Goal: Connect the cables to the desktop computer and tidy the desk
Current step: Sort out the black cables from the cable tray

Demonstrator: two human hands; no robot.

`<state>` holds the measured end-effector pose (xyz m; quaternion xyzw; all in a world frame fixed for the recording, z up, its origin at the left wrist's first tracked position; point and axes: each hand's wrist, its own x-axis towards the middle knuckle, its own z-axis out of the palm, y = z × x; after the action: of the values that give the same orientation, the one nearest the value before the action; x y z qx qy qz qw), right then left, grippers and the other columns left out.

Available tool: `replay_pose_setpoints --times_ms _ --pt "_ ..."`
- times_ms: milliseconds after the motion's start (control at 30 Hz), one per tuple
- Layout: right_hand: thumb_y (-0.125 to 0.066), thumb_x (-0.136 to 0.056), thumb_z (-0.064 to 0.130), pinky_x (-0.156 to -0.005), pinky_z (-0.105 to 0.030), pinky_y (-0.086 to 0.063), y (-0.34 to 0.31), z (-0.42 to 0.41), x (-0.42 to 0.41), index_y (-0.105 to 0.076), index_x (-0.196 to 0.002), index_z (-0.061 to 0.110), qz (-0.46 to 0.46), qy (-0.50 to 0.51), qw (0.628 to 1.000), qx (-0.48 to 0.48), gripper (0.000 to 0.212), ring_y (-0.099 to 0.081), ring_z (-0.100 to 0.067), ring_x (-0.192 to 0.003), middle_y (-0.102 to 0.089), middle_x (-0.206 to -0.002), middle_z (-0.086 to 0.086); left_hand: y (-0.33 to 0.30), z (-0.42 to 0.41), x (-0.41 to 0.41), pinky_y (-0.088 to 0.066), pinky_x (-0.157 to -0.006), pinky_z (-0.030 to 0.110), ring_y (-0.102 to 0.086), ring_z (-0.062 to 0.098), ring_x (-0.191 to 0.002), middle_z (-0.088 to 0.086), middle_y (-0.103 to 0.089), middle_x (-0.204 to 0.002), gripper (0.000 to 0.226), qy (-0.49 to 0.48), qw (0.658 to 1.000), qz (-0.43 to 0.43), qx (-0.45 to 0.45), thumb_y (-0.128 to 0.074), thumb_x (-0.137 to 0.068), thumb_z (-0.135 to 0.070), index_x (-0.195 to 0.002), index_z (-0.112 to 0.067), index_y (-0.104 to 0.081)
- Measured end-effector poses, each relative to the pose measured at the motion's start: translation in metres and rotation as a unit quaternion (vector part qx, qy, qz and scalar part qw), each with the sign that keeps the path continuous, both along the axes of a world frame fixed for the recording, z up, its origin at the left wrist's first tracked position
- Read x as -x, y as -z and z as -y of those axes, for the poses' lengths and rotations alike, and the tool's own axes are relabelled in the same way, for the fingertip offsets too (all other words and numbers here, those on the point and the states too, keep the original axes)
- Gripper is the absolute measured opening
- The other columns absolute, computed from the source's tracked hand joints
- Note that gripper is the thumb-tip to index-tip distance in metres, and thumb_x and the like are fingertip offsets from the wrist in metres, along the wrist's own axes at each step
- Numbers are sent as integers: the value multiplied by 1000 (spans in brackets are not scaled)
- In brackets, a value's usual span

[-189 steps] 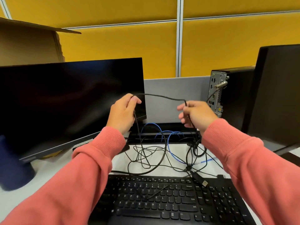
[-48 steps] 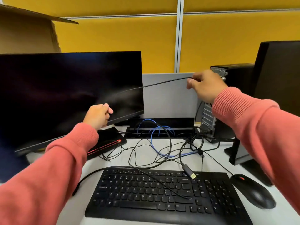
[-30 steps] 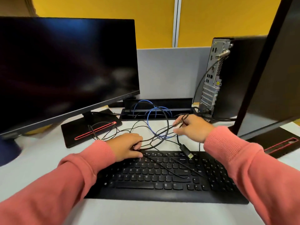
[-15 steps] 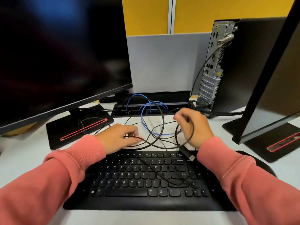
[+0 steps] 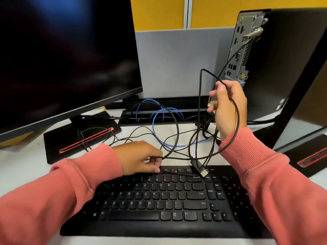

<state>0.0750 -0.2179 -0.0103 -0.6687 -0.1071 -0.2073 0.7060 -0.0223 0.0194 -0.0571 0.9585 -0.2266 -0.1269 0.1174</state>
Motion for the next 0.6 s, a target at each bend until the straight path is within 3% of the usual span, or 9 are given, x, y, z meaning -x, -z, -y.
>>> replay_pose_setpoints --times_ms 100,233,333,467,600 --pt "-42 -105 27 -72 -42 -56 0 0 2 -57 -111 27 16 24 1000 10 16 -57 -14 -59 -63 -96 2 -10 -7 -18 -43 -71 28 -52 0 -73 -15 -60 -83 17 -59 995 74 -31 -56 -101 -43 -89 -31 -53" --pt "-44 -105 22 -65 -28 -55 -4 0 5 -53 -123 21 63 40 997 19 20 -57 -14 -61 -61 -107 1 -33 -18 -47 -52 -74 42 -58 21 -75 -6 -60 -82 16 -157 972 175 -21 -51 -102 -42 -91 -31 -47" --pt "-45 -105 20 -65 -23 -54 -4 2 0 -52 -127 18 64 49 996 38 24 -59 -14 -64 -63 -115 0 -42 -19 -66 -47 -73 40 -58 31 -82 -1 -58 -87 18 -232 946 228 -12 -44 -105 -43 -96 -28 -44" --pt "-45 -105 23 -65 -29 -52 7 4 -6 -58 -110 30 5 53 998 30 15 -60 -10 -68 -66 -109 -1 -53 -22 -88 -50 -78 44 -58 35 -88 8 -59 -98 18 -344 901 262 33 -44 -106 -36 -103 -19 -47" --pt "-43 -105 24 -67 -30 -47 24 0 -5 -61 -102 31 -48 48 997 42 20 -61 -9 -66 -70 -98 1 -52 -28 -104 -51 -81 48 -62 40 -98 17 -63 -112 20 -436 863 255 -9 -44 -105 -30 -113 -13 -51"
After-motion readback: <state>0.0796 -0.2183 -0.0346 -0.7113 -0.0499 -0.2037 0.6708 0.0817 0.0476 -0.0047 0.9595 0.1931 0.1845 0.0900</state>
